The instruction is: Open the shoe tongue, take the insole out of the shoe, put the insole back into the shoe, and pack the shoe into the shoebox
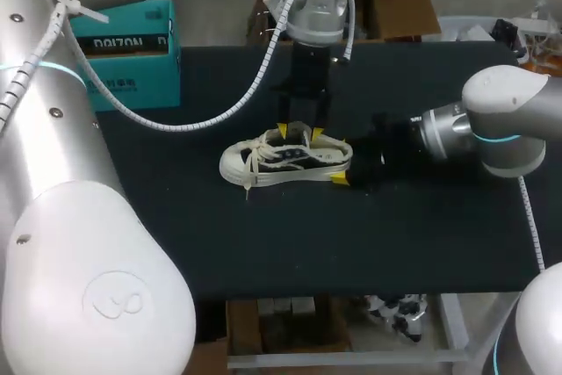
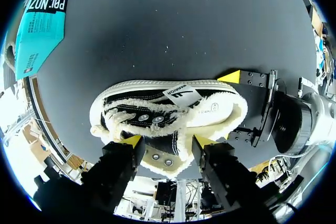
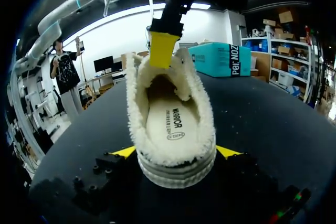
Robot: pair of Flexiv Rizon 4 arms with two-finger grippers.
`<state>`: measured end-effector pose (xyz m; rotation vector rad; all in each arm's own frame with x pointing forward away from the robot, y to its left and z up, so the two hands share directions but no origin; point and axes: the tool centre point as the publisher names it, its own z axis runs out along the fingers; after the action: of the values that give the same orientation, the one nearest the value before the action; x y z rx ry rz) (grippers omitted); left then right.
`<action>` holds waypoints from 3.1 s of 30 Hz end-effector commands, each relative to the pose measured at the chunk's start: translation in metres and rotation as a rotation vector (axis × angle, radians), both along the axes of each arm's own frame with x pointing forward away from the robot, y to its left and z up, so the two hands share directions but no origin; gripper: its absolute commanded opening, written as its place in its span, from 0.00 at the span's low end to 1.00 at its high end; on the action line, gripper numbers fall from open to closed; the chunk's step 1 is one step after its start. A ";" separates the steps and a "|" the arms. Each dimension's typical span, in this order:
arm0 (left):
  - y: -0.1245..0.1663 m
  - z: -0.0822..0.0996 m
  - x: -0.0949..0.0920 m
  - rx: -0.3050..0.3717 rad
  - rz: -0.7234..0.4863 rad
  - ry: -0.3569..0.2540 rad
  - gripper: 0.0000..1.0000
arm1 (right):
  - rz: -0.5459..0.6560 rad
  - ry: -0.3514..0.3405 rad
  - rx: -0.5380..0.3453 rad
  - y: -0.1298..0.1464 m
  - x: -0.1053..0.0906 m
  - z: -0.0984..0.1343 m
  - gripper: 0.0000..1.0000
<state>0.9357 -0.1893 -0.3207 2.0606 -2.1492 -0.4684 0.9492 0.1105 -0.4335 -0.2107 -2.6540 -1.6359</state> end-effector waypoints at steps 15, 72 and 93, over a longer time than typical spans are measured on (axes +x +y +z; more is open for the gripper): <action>0.020 0.019 -0.011 -0.006 0.001 -0.002 0.00 | 0.000 0.001 0.003 0.003 0.004 -0.010 0.00; 0.073 0.100 -0.049 -0.342 -1.202 -0.043 0.00 | 0.000 0.001 0.003 0.003 0.004 -0.010 0.00; 0.035 0.071 -0.018 -0.421 -1.286 -0.006 0.00 | 0.000 0.001 0.003 0.003 0.004 -0.010 0.00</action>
<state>0.9040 -0.1475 -0.2375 0.7283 -2.9646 0.0490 0.9490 0.1113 -0.4338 -0.2133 -2.6564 -1.6353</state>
